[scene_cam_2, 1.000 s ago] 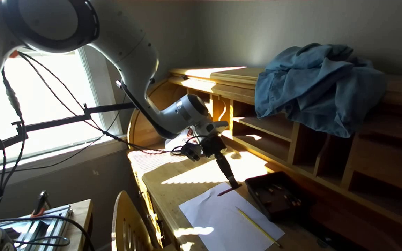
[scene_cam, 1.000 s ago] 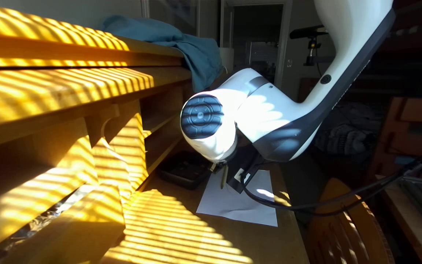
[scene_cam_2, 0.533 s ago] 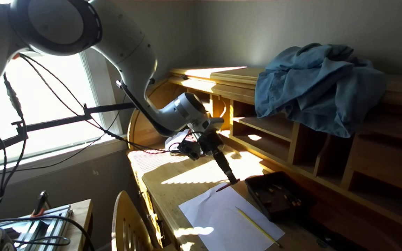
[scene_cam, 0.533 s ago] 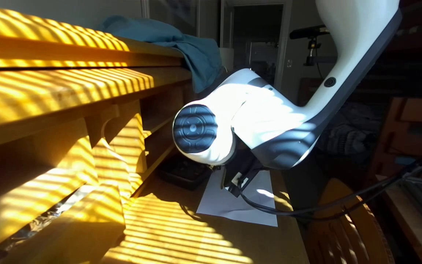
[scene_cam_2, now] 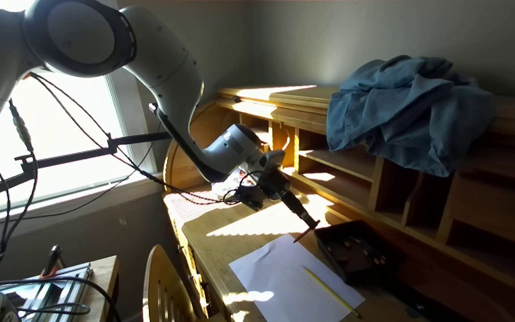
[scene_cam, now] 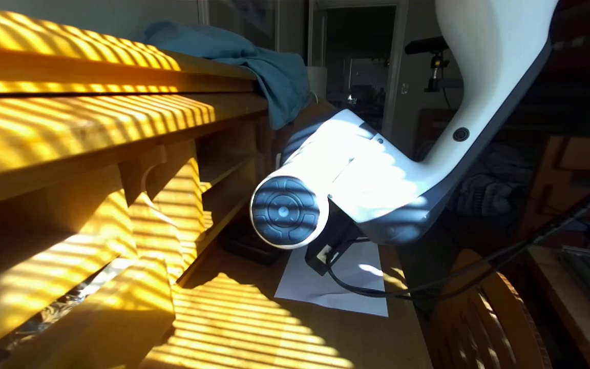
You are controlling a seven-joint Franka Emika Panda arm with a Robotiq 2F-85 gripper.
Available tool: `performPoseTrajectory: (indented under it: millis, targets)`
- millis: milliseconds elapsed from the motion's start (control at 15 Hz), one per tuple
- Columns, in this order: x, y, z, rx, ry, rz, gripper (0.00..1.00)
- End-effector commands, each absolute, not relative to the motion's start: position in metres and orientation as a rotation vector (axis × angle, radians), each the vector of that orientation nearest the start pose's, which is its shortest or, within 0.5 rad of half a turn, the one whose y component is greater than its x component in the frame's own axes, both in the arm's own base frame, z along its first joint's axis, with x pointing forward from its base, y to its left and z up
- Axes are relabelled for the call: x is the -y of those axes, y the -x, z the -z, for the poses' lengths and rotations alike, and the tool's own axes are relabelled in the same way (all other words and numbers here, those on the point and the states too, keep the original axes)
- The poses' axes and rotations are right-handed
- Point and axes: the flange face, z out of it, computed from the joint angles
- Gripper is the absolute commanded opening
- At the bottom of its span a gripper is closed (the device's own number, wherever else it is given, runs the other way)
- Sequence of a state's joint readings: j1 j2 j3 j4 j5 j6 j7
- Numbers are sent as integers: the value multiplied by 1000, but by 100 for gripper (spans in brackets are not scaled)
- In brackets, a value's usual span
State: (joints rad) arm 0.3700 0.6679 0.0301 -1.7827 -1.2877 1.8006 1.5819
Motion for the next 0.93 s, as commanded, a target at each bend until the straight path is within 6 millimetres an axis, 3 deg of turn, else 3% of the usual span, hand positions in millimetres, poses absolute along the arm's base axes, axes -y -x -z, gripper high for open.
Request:
performPoseTrajectory:
  millis: [0, 600, 867]
  targets:
    - [-174, -607, -183, 389, -1977, -834, 2]
    - [-190, -606, -177, 352, -2121, -1101, 2]
    - [-192, -604, -170, 292, -2279, -1067, 2]
